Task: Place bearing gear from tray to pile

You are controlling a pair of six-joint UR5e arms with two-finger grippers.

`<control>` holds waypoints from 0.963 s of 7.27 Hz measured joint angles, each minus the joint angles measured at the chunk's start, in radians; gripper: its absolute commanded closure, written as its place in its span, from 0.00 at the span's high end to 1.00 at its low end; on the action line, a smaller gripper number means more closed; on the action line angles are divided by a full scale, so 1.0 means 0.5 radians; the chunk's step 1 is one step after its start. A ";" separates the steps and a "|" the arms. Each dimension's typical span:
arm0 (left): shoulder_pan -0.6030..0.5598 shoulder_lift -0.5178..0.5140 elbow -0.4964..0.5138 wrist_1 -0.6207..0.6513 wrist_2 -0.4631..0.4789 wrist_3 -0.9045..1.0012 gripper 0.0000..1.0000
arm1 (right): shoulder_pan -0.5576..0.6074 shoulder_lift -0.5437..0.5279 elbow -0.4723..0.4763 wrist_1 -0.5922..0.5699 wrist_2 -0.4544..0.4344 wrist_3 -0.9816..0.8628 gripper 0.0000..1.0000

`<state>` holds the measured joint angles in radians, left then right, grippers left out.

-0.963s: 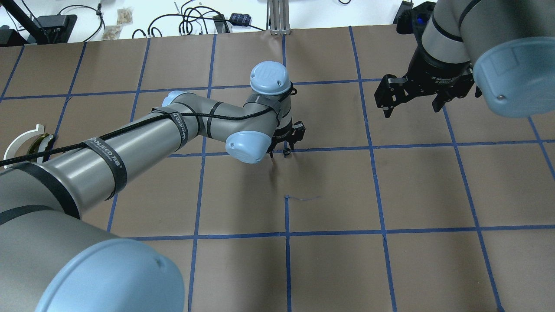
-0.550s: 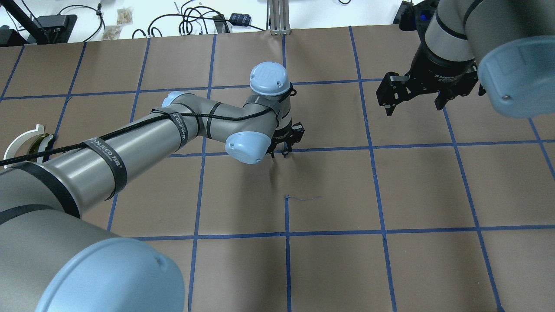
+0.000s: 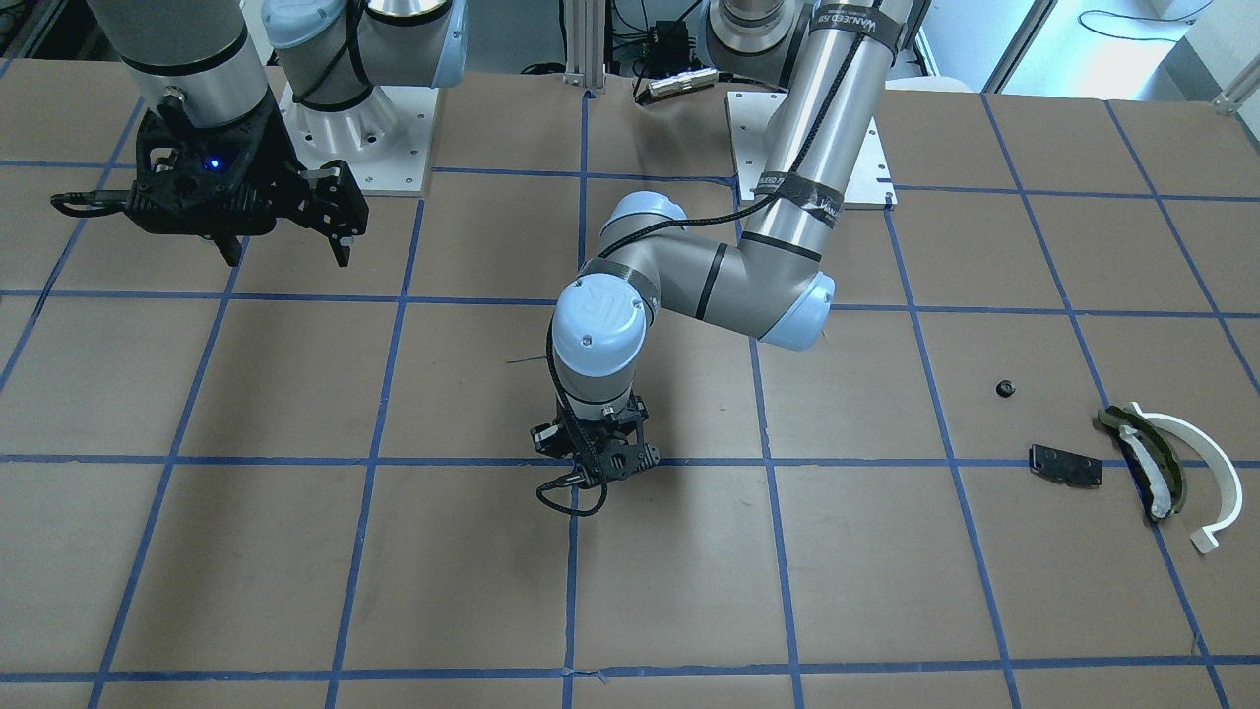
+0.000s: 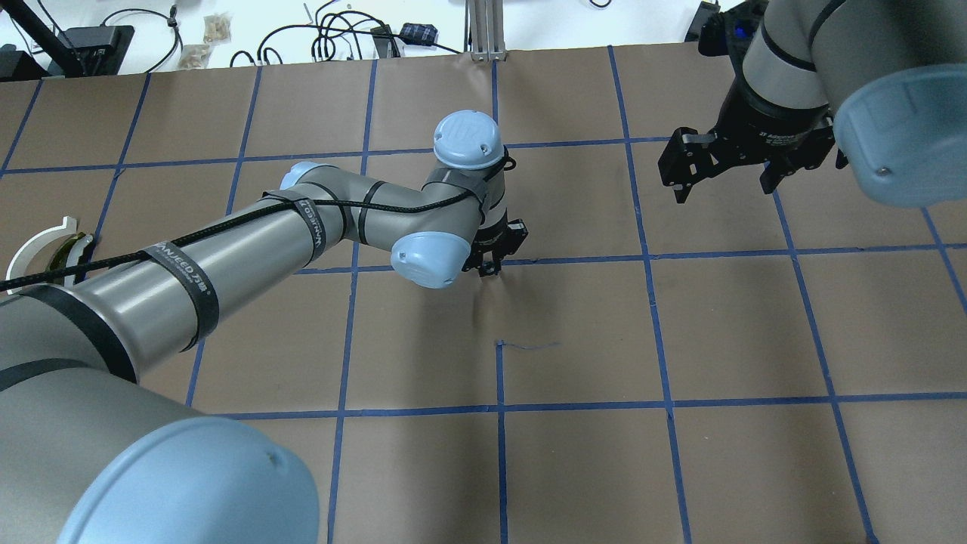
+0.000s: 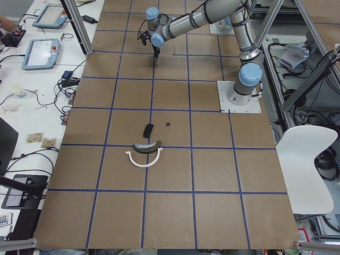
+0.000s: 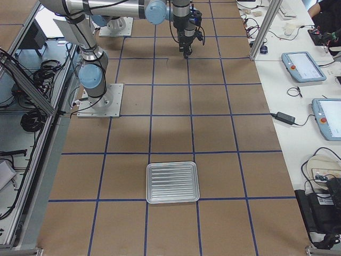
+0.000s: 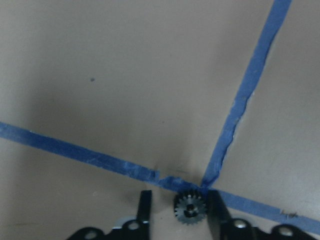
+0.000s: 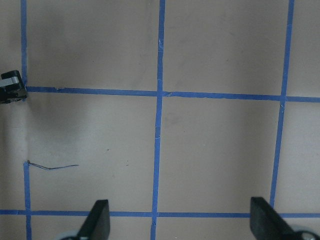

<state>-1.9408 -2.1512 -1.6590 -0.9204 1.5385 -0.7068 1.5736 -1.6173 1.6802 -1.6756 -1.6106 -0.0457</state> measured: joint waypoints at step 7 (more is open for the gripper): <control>0.808 0.573 -0.196 -0.691 0.256 1.478 0.09 | 0.009 0.012 -0.131 0.036 0.011 0.348 1.00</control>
<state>-1.5367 -1.8648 -1.7568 -1.2662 1.6667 0.0322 1.5780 -1.6111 1.6146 -1.6575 -1.6051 0.1286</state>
